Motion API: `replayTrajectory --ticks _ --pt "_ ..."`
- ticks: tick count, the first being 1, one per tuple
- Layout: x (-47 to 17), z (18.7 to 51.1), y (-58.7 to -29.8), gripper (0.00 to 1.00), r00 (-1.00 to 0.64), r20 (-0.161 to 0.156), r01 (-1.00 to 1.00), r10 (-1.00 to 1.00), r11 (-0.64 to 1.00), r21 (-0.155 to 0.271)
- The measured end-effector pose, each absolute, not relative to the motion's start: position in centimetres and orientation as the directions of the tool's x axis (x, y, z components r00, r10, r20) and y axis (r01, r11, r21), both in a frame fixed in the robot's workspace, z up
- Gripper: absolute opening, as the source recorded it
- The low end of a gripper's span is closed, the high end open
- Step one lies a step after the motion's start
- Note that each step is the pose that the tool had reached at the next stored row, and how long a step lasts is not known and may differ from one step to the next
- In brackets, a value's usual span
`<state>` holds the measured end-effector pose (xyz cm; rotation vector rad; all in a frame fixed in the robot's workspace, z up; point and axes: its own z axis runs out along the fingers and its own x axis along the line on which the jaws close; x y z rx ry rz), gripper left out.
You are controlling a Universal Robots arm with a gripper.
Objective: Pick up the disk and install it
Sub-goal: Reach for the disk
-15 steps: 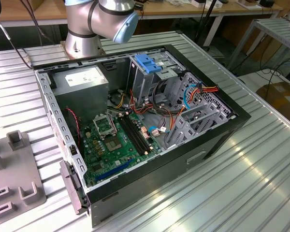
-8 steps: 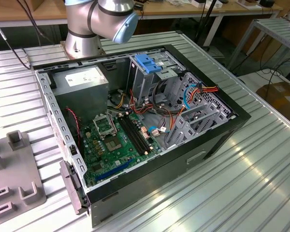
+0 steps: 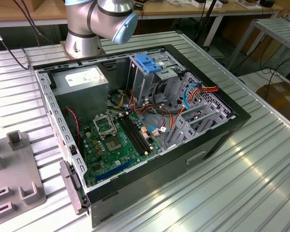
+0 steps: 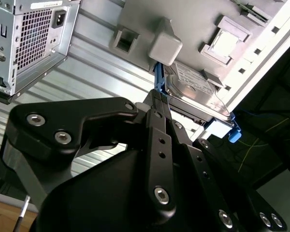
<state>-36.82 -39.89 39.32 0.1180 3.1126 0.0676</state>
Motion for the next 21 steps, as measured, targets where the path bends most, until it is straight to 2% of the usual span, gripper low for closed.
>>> replayTrajectory --ticks 21 --pt "-40.5 39.3 -39.9 0.1 -0.997 -0.024 0.075 0.076 0.996 0.044"
